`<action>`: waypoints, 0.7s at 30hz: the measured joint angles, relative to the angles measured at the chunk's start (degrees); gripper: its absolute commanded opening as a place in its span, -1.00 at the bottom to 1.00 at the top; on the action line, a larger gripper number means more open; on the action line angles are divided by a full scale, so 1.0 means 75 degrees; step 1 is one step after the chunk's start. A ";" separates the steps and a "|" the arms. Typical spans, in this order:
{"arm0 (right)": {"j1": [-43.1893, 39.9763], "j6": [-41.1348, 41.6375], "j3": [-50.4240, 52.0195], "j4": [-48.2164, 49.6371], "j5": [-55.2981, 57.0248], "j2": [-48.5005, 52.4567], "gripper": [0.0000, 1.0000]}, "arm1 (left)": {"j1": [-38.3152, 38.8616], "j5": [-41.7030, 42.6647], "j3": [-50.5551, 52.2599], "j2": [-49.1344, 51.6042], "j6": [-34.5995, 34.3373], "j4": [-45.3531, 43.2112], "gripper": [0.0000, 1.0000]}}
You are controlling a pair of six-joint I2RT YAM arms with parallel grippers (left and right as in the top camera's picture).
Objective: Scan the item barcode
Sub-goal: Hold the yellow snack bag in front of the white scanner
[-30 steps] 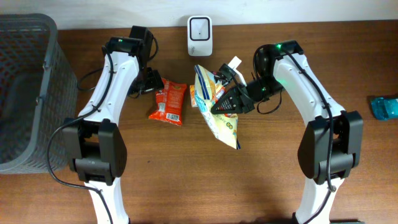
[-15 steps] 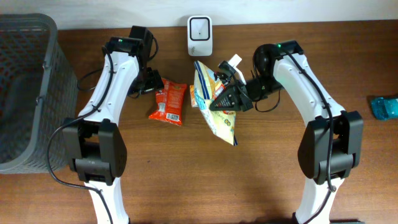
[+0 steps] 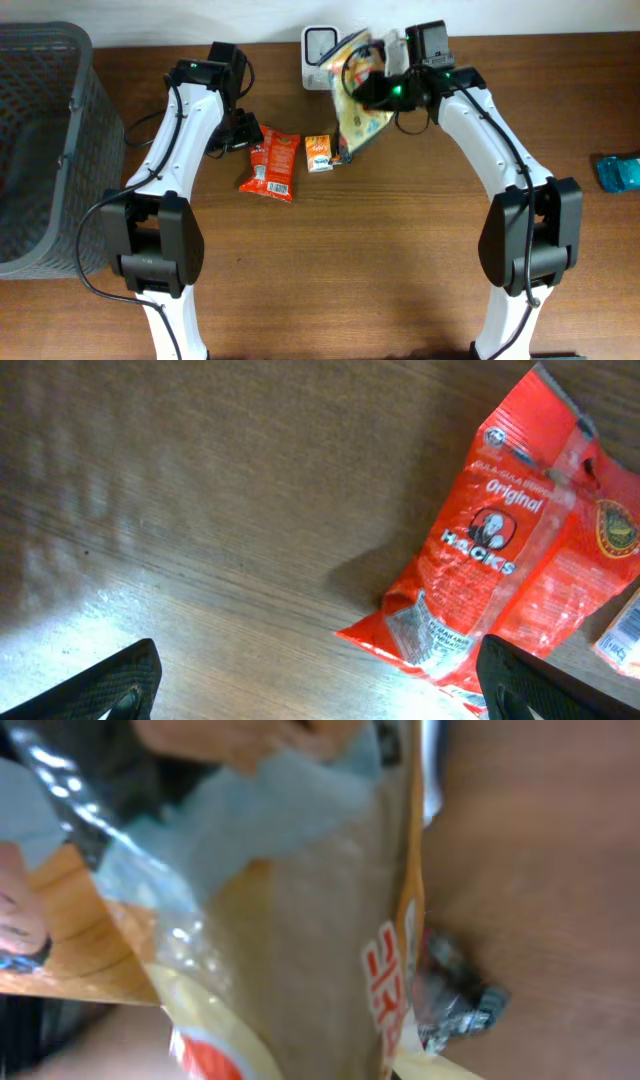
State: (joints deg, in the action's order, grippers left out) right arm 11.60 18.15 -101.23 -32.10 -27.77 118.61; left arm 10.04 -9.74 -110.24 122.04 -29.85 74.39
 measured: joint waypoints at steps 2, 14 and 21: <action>0.0003 0.0659 0.0000 0.0746 0.0597 0.0000 -0.92 | 0.0000 0.0000 0.0000 0.0000 0.0000 -0.0006 0.98; 0.0930 0.2288 0.0006 0.4456 0.2801 0.0504 -0.92 | 0.0000 0.0000 0.0006 0.0000 0.0000 0.0000 0.98; 0.1139 0.3261 0.0006 0.6228 0.3445 0.2055 -0.92 | 0.0000 0.0000 0.0006 0.0000 0.0000 0.0000 0.98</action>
State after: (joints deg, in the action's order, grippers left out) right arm 20.14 42.61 -101.19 14.61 -1.93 134.02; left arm 10.04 -9.74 -110.19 122.04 -29.85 74.39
